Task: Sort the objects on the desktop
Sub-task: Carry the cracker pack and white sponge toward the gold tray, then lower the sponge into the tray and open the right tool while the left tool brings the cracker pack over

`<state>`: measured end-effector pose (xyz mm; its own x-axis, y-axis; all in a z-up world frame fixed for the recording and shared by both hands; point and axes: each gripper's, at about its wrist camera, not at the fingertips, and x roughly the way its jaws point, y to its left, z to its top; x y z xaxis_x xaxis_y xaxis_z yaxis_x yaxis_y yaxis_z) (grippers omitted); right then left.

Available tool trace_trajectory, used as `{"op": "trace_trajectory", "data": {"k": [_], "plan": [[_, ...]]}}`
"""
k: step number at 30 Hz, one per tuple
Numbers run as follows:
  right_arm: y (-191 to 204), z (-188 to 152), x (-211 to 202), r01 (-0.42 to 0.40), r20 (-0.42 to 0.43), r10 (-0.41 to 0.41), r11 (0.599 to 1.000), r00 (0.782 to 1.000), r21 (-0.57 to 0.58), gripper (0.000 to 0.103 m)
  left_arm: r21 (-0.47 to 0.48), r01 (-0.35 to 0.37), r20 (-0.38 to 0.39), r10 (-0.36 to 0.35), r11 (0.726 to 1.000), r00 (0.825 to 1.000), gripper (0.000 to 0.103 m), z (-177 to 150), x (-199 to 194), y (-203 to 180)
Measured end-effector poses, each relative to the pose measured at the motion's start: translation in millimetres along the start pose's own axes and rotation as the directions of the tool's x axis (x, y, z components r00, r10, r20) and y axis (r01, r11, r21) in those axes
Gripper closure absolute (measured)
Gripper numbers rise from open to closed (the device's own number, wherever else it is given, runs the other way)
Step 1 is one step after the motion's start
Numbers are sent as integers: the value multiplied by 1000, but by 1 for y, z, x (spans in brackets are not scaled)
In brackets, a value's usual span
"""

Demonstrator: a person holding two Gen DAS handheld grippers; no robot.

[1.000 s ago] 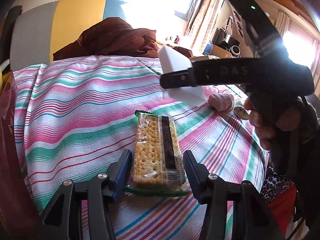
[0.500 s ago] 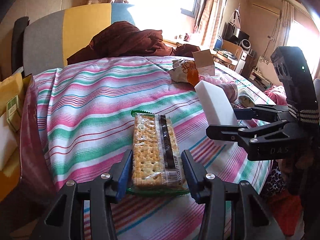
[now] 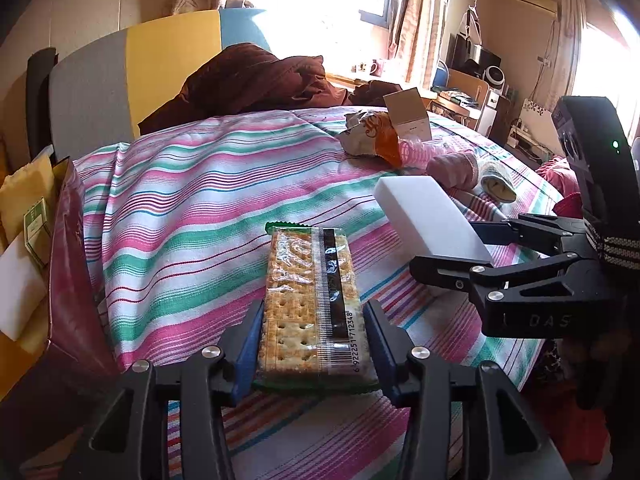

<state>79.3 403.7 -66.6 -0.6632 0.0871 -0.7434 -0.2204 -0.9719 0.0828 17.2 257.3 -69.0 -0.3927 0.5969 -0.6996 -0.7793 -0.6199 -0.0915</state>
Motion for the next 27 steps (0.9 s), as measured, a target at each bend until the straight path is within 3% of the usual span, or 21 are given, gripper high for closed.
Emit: {"op": "trace_trajectory", "data": {"k": [5,18,22,27], "plan": [[5,0,-2,12,10,-11,1000,1000,-26,38,0,15,12,-15,1000,1000,55,0,-6,0],[26,7,-11,-43,47,45,998,998,-54,38,-14,30,144,-28,999,989,55,-2,-70,7],[43,16,-15,-84,62,89,994,994,-76,38,-38,4,194,3,999,981,55,-5,-99,21],[80,35,-19,-162,75,174,976,982,-146,38,-145,-59,233,92,988,968,55,-10,-132,61]]}}
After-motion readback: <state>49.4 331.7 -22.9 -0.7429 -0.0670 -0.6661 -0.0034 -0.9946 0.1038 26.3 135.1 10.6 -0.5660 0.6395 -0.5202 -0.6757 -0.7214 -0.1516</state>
